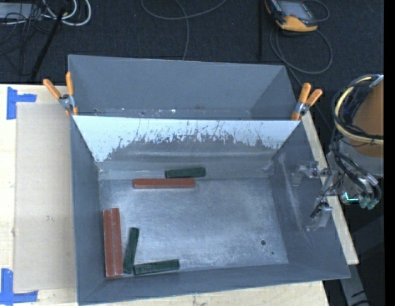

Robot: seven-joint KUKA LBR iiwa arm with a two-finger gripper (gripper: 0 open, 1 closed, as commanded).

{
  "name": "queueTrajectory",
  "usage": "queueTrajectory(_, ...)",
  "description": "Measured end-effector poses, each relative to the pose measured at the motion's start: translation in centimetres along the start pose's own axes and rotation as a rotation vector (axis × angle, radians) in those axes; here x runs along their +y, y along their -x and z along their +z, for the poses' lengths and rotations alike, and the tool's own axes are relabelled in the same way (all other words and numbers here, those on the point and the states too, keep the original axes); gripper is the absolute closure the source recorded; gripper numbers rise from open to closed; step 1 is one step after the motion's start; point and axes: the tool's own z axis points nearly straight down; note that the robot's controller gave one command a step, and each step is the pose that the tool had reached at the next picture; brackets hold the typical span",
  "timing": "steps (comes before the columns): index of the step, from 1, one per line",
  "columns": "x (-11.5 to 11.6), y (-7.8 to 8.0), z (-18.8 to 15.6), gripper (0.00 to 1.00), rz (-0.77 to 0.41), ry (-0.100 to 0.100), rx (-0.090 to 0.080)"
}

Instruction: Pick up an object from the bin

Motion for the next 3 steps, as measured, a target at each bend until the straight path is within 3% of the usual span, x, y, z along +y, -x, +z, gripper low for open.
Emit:
queueTrajectory(1, 6.80, -1.10, 16.44, 0.00, -0.209, 0.002, 0.001)
queueTrajectory(2, 6.67, -0.89, 16.05, 1.00, -0.211, -0.002, -0.006)
queueTrajectory(3, 6.69, -0.88, 16.05, 0.00, -0.213, -0.002, -0.006)
